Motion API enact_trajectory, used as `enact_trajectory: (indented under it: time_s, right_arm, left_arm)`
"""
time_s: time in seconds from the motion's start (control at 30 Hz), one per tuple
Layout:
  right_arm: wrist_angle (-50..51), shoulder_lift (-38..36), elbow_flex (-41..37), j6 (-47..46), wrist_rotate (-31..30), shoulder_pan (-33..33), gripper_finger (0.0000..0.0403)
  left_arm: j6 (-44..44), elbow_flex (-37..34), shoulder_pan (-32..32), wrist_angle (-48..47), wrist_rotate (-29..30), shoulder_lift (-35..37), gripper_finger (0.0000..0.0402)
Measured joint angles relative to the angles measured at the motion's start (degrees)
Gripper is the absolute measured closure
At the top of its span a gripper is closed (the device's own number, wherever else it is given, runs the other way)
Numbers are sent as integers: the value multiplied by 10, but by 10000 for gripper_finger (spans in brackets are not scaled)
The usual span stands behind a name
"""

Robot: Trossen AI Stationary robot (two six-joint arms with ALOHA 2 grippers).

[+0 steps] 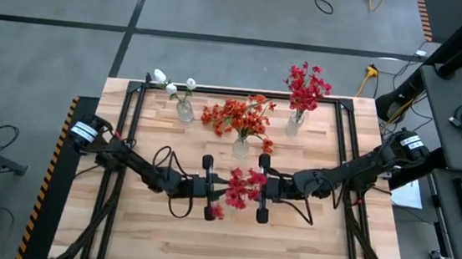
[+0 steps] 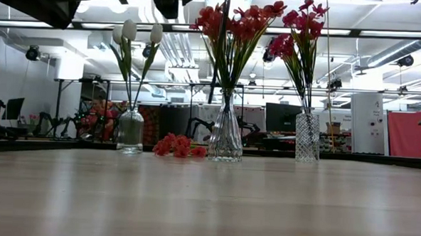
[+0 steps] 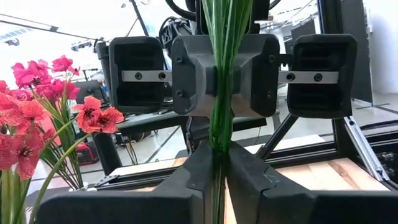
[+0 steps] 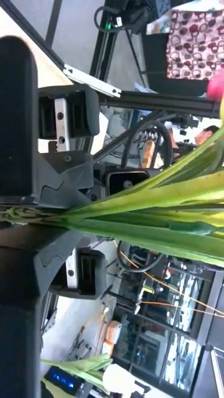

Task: Sort flowers into vase by color
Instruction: Put the red flowers into the top right transparent vase

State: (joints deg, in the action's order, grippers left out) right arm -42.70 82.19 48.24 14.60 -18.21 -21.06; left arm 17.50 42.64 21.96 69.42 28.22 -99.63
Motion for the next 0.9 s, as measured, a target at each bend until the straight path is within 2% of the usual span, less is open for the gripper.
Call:
enact_trajectory:
  time_s: [0.17,0.37,0.43,0.53,0.63,0.7,0.8,0.9]
  right_arm:
    - [39,-24,4,-5,2,0,383]
    - [172,-97,23,-55,-6,1,384]
    - [216,-124,25,-58,-42,1,384]
    - [265,-168,24,-43,-133,1,384]
    - [302,-214,16,-28,-223,1,384]
    - [325,-242,9,-28,-272,1,383]
    - [339,-284,-7,-44,-328,1,381]
    - [339,-328,-33,-60,-341,1,381]
  left_arm:
    - [-11,1,-2,0,13,0,329]
    - [-14,1,-1,-6,32,0,252]
    - [-6,1,-1,-9,32,0,232]
    - [-1,1,-1,-15,53,1,212]
    - [0,1,1,-15,101,1,204]
    - [0,0,1,-18,106,1,203]
    - [0,0,2,-32,81,1,203]
    - [0,2,1,-44,33,0,203]
